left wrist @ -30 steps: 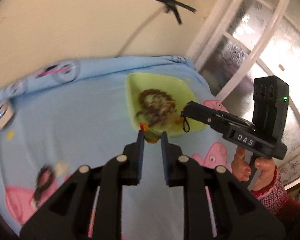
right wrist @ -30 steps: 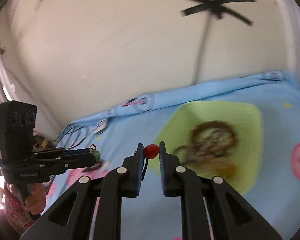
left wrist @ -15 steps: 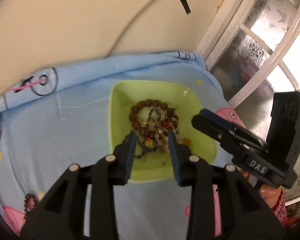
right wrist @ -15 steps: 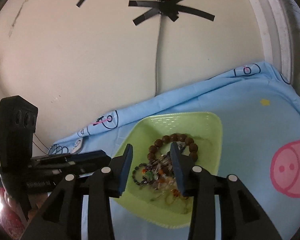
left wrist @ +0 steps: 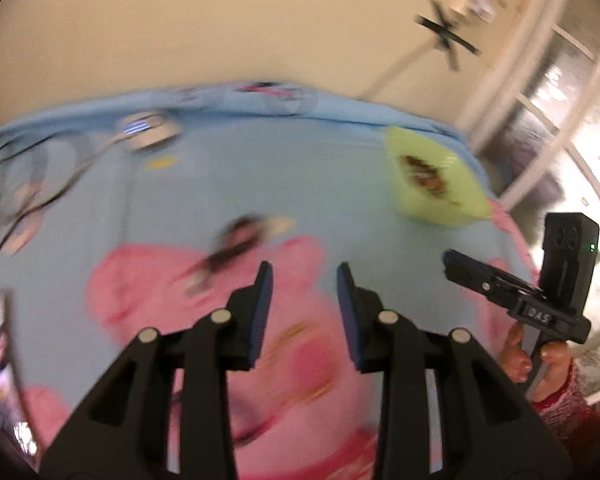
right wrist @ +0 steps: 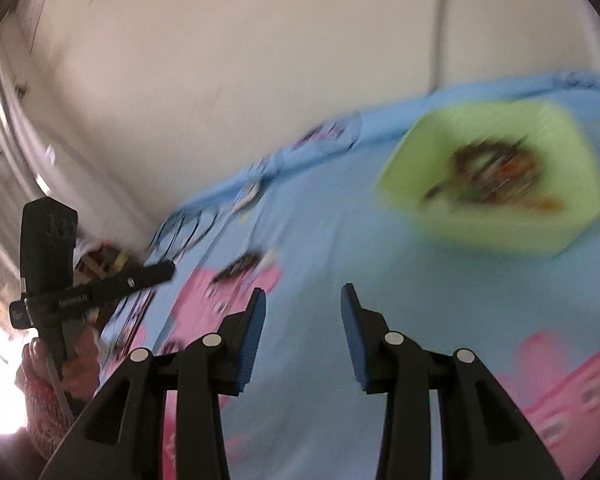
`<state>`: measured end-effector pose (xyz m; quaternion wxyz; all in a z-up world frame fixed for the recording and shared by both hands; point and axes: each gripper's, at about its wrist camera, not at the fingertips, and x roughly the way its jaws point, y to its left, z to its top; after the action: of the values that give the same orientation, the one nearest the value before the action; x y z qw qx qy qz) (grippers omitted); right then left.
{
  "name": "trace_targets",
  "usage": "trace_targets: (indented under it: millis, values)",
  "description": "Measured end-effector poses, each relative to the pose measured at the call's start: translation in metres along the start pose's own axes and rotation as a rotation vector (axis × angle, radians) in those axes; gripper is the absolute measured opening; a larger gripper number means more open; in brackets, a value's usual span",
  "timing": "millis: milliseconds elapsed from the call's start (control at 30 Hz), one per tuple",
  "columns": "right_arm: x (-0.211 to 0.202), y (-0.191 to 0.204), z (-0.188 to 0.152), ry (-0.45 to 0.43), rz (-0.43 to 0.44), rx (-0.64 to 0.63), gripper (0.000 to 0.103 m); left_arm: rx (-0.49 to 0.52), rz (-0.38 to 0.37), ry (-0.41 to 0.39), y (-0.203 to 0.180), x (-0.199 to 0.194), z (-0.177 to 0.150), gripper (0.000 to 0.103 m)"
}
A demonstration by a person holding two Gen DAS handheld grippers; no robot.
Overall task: Organize jewelry
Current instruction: 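Grasp the dark purple bead bracelet with both tools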
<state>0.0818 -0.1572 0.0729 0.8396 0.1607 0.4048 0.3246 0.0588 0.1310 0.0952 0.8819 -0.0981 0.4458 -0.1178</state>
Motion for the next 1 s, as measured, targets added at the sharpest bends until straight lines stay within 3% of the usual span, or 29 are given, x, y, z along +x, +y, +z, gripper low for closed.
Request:
trace_targets:
  millis: [167, 400, 500, 700, 900, 933, 1000]
  values:
    - [0.046, 0.044, -0.024, 0.109, 0.040, -0.067, 0.014, -0.104, 0.071, -0.025, 0.058, -0.036, -0.051, 0.031]
    - [0.075, 0.099, -0.047, 0.172, 0.007, -0.230, 0.014, -0.094, 0.110, -0.004, 0.067, -0.037, -0.092, 0.031]
    - [0.078, 0.115, -0.054, 0.179, -0.024, -0.302, 0.014, -0.074, 0.162, 0.020, 0.064, -0.024, -0.097, 0.031]
    - [0.083, 0.139, -0.066, 0.193, -0.040, -0.425, 0.014, -0.094, 0.148, 0.026, 0.068, -0.017, -0.099, 0.031]
    - [0.094, 0.147, -0.064, 0.214, -0.027, -0.439, 0.014, -0.049, 0.173, 0.029, 0.057, -0.006, -0.094, 0.031]
    - [0.097, 0.151, -0.065, 0.222, -0.015, -0.449, 0.014, -0.042, 0.182, 0.029, 0.056, -0.004, -0.093, 0.029]
    - [0.105, 0.159, -0.065, 0.246, 0.002, -0.476, 0.014, -0.012, 0.234, 0.022, 0.054, -0.001, -0.093, 0.008]
